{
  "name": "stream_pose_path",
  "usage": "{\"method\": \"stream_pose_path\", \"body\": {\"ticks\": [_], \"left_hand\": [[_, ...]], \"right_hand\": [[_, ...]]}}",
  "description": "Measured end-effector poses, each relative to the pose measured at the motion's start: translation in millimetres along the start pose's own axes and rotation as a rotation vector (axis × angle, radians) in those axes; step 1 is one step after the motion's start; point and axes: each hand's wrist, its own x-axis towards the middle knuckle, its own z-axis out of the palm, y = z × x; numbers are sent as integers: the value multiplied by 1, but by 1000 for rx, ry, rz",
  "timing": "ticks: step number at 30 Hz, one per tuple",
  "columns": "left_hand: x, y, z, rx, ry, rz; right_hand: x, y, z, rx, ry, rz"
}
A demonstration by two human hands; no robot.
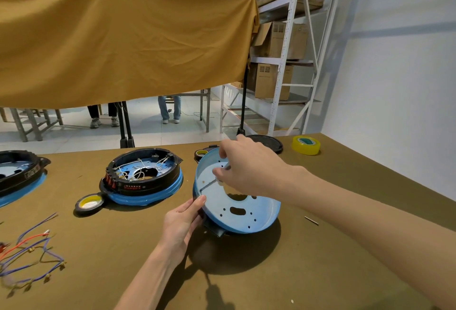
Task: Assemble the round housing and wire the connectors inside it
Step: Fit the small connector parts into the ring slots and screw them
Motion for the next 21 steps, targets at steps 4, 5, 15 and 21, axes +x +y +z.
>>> {"method": "stream_pose_path", "body": {"ticks": [4, 5, 15, 21], "left_hand": [[1, -3, 4, -17, 26, -29], [1, -3, 4, -26, 35, -29], [1, -4, 0, -39, 30, -33], [0, -4, -1, -5, 7, -17]], "right_hand": [[1, 6, -7, 97, -131, -18], [1, 7, -5, 81, -88, -40], [11, 14, -5, 139, -79, -117], [21, 11, -8, 62, -28, -138]]}}
